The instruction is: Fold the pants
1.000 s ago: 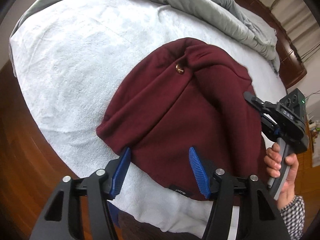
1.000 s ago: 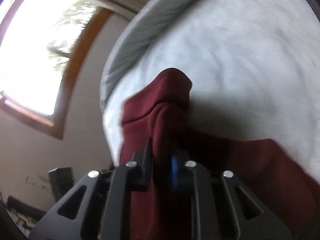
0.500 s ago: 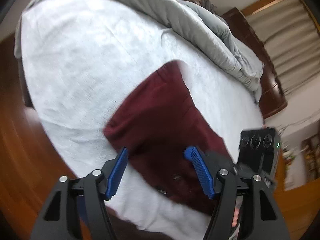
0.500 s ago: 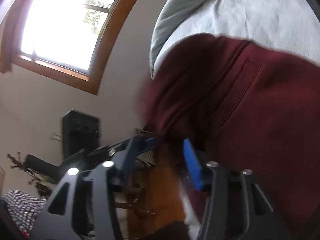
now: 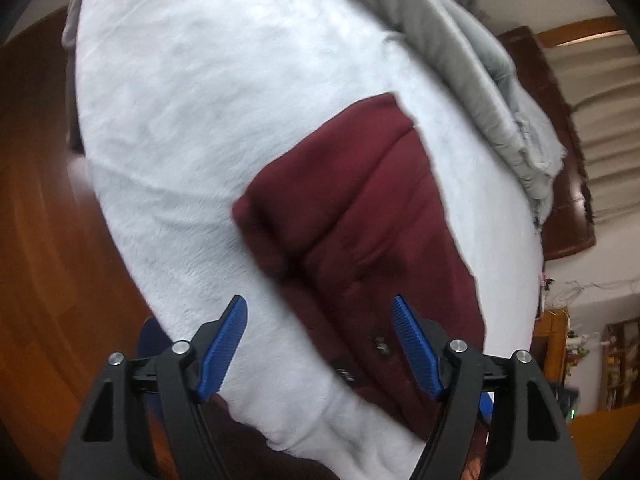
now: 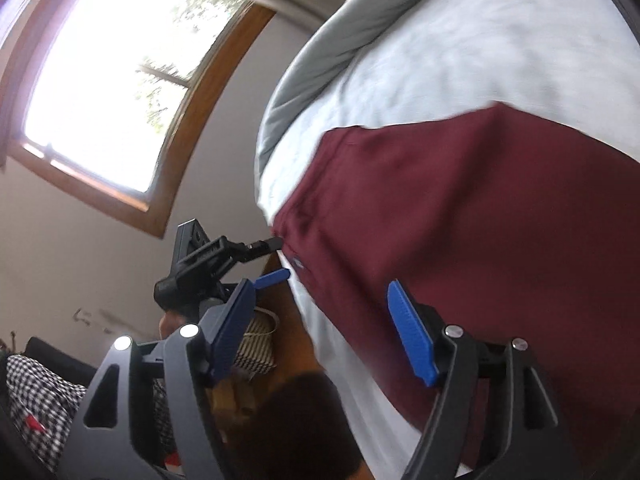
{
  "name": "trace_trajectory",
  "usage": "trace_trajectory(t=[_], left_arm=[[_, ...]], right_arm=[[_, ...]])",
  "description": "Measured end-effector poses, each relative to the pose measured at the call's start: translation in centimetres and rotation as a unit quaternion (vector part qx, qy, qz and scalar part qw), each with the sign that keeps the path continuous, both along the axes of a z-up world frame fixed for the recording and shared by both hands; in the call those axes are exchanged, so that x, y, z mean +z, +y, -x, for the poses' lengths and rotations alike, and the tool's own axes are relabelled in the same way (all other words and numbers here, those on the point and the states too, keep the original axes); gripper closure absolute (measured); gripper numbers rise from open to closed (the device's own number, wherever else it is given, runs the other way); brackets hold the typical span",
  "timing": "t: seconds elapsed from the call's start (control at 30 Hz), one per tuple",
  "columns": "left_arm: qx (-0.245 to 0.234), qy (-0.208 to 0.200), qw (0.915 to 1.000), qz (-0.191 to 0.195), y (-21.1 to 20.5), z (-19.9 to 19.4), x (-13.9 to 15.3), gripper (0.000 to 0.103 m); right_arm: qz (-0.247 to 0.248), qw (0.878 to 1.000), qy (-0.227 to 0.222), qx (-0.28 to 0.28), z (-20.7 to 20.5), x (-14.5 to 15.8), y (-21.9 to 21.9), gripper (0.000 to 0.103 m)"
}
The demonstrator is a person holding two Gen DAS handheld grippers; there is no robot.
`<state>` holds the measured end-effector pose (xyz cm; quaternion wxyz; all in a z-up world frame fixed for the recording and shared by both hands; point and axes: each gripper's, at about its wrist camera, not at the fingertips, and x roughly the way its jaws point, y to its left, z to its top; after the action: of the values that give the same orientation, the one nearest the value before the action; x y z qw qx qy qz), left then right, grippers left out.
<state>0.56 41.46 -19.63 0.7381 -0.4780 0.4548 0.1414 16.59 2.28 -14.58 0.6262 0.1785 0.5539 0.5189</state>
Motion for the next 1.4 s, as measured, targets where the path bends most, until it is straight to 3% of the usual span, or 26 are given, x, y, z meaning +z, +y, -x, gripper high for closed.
trace_trajectory(t=[0.1, 0.23, 0.3, 0.5, 0.6, 0.73, 0.8, 0.83, 0.87, 0.97, 1.1, 1.23, 1.3, 1.4], left_arm=[[-0.002, -0.017, 0.9998, 0.012, 0.3, -1.0, -0.8, 0.04], [-0.01, -0.015, 0.9996, -0.021, -0.2, -2.1, 0.3, 0.05], [-0.015, -0.006, 0.9992, -0.037, -0.5, -2.4, 0.8, 0.06], [-0.006, -0.007, 0.9992, -0.04, -0.4, -2.9, 0.9, 0.077], [-0.024, -0.07, 0.9938, -0.082, -1.4, -3.3, 3.9, 0.082], [-0.06, -0.166, 0.9711, -0.162, -3.5, -4.3, 9.2, 0.083], [-0.064, -0.167, 0.9697, -0.167, -3.2, -4.5, 8.8, 0.083], [-0.06, -0.144, 0.9735, -0.167, -2.7, -4.5, 7.6, 0.083], [-0.046, -0.109, 0.9829, -0.142, -1.6, -4.3, 5.2, 0.083], [-0.03, -0.051, 0.9938, -0.094, 0.0, -3.1, 0.6, 0.081], [-0.034, -0.051, 0.992, -0.111, -0.9, -2.9, 1.6, 0.079], [-0.042, -0.039, 0.9898, -0.131, -2.3, -3.8, 2.8, 0.072], [-0.026, -0.039, 0.9927, -0.111, -2.3, -3.8, 2.5, 0.06], [0.004, -0.035, 0.9963, -0.079, -2.0, -3.7, 1.5, 0.051]], right_arm=[[0.011, 1.0, 0.001, -0.025, 0.9, 0.2, -2.8, 0.033], [0.016, 0.999, 0.009, -0.043, 2.2, -0.8, -3.9, 0.032], [0.018, 0.999, 0.01, -0.047, 2.7, -1.2, -4.5, 0.032], [0.017, 0.998, 0.016, -0.053, 3.6, -2.3, -5.8, 0.029], [0.03, 0.998, 0.013, -0.059, 4.1, -2.9, -6.8, 0.029], [0.028, 0.997, 0.014, -0.071, 4.3, -2.9, -8.9, 0.031], [0.028, 0.996, 0.015, -0.081, 4.4, -2.8, -9.8, 0.031], [0.027, 0.996, 0.017, -0.086, 4.4, -2.8, -10.2, 0.031], [0.029, 0.995, 0.018, -0.09, 4.6, -2.7, -10.3, 0.031], [0.036, 0.994, 0.035, -0.097, 4.9, -3.0, -11.7, 0.031], [0.059, 0.99, 0.047, -0.116, 6.4, -2.6, -14.8, 0.03], [0.078, 0.977, 0.073, -0.184, 8.3, -2.1, -20.9, 0.029], [0.076, 0.967, 0.092, -0.223, 9.2, -2.4, -24.3, 0.027], [0.092, 0.948, 0.102, -0.286, 10.9, -2.3, -29.4, 0.022]])
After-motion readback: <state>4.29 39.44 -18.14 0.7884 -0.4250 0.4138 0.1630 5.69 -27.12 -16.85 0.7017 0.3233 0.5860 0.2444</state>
